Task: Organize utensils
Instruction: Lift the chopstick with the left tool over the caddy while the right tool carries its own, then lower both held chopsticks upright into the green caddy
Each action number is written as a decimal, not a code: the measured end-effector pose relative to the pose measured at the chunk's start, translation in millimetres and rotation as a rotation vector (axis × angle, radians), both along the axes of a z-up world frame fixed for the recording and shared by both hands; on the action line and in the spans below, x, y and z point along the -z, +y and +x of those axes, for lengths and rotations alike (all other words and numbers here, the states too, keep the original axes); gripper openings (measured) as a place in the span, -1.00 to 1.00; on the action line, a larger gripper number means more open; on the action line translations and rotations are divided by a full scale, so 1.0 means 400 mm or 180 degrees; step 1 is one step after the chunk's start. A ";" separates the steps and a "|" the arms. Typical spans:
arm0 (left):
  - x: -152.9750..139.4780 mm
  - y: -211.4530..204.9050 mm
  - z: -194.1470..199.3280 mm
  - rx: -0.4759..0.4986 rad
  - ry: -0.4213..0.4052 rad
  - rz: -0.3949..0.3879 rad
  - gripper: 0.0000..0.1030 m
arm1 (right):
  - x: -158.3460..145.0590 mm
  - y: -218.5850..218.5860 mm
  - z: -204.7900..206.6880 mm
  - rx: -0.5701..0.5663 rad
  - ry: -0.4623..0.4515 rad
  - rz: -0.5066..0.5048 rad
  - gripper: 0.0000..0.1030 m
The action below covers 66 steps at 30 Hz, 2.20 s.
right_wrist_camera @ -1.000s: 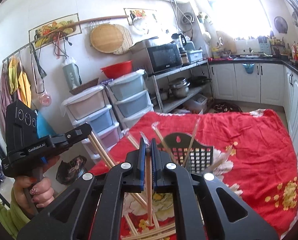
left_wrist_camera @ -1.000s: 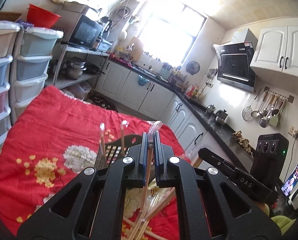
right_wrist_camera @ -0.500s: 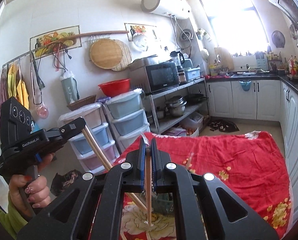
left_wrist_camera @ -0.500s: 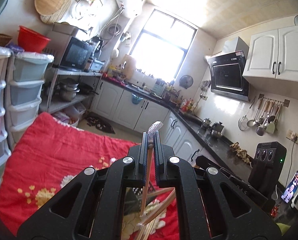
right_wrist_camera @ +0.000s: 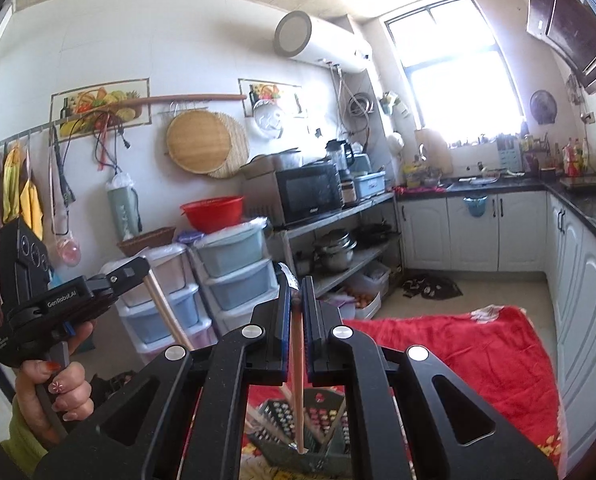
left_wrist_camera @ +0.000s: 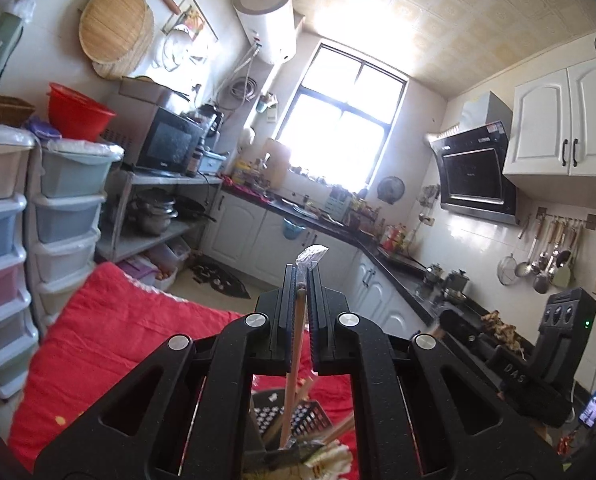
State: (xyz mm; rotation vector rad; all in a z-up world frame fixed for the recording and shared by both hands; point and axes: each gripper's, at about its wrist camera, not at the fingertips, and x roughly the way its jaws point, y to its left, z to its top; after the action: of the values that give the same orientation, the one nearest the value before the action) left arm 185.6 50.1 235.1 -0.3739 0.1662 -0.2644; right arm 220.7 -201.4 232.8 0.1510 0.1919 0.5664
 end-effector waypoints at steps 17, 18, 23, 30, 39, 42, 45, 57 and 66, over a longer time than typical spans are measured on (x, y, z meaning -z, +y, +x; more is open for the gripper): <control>0.039 0.001 0.071 -0.0327 0.0037 0.0183 -0.94 | 0.013 -0.042 0.070 0.0309 -0.0083 0.0012 -0.89; 0.044 -0.003 0.071 -0.0341 0.0040 0.0193 -0.94 | 0.017 -0.042 0.072 0.0312 -0.0087 0.0011 -0.89; 0.071 -0.010 0.088 -0.0379 0.0090 0.0216 -0.94 | 0.045 -0.037 0.089 0.0345 -0.0076 -0.0028 -0.89; 0.102 -0.022 0.108 -0.0389 0.0138 0.0255 -0.94 | 0.087 -0.023 0.111 0.0381 -0.0041 -0.0100 -0.89; 0.149 -0.035 0.125 -0.0345 0.0197 0.0265 -0.94 | 0.138 -0.007 0.130 0.0460 -0.0008 -0.0210 -0.89; 0.163 -0.042 0.130 -0.0335 0.0222 0.0291 -0.94 | 0.153 -0.004 0.132 0.0483 -0.0007 -0.0249 -0.89; 0.177 -0.049 0.136 -0.0313 0.0250 0.0303 -0.94 | 0.165 -0.002 0.134 0.0505 0.0003 -0.0278 -0.89; 0.229 -0.082 0.151 -0.0231 0.0360 0.0382 -0.94 | 0.227 0.006 0.154 0.0520 0.0180 -0.0367 -0.89; 0.266 -0.098 0.162 -0.0167 0.0508 0.0420 -0.94 | 0.270 0.018 0.171 0.0517 0.0430 -0.0471 -0.88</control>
State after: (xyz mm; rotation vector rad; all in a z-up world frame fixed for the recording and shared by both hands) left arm 250.5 10.8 128.6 -0.2678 0.3287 -0.1707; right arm 289.0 -194.1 124.9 0.0604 0.3487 0.3790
